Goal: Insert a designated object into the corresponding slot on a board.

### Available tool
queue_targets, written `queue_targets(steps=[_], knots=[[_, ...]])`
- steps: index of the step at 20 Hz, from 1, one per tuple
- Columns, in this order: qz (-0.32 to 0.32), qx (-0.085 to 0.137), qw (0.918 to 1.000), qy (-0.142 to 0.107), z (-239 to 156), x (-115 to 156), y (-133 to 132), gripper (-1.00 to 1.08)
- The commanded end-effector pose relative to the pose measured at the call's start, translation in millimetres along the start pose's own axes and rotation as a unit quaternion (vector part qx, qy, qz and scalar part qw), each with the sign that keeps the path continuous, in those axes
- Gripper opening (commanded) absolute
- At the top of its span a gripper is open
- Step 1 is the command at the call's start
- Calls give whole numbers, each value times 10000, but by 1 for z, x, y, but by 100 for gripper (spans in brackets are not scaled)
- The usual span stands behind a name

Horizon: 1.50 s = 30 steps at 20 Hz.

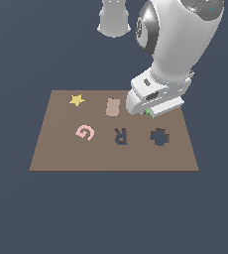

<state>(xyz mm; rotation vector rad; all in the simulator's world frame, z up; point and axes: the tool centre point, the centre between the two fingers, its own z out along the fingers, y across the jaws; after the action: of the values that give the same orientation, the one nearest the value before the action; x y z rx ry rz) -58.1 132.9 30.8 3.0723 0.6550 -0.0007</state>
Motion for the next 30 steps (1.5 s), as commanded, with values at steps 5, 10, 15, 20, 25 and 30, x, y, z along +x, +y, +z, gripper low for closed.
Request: queue_targets(steps=[5,10,15,20,25,30], knots=[[-2,1,10000,2,1,0,0,-100],[1,-2,10000,3,0,0,0,-100],[96,-1,10000,3,0,3,0,-100],[381,0,9993,3,-1,12,-1,-100],[865,1,9963,3,-3,28,-1,-100],[1556,3,9878,2,-5,51,3,-100]])
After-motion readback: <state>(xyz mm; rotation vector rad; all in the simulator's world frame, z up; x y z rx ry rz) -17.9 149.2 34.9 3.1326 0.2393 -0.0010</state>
